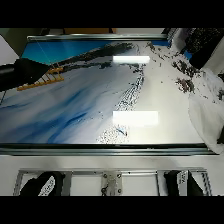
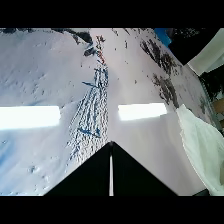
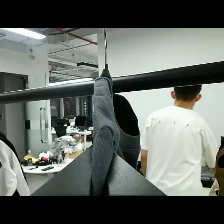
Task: Fold the clothes and pants, and hang the long-sleeved shirts on hangers.
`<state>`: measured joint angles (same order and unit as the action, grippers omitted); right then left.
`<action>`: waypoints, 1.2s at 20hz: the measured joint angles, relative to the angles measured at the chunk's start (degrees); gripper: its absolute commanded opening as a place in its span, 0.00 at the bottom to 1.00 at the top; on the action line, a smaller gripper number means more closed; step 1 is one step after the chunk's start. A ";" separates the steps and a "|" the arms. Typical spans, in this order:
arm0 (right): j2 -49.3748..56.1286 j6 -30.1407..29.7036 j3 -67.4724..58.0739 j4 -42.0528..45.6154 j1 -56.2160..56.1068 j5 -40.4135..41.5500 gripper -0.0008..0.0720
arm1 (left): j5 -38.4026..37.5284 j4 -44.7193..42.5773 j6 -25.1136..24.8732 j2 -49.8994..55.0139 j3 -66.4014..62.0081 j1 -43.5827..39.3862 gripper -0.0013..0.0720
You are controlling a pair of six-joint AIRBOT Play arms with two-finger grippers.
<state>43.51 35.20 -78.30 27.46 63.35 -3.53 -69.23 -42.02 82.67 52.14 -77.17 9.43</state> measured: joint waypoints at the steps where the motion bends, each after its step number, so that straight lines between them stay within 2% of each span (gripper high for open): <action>1: 0.02 0.02 0.00 -0.02 0.09 0.15 0.02 | 0.00 0.02 0.00 0.00 0.00 0.00 0.04; 15: 3.39 0.00 -0.02 -0.20 8.46 1.31 0.02 | -0.33 0.00 0.07 0.00 0.02 0.00 0.04; 24: 5.09 0.26 0.04 -0.09 17.51 -9.88 0.03 | -0.28 0.00 0.07 0.00 0.02 0.00 0.04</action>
<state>48.60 35.46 -78.26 27.38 80.86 -13.41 -69.52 -42.02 82.74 52.14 -77.14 9.43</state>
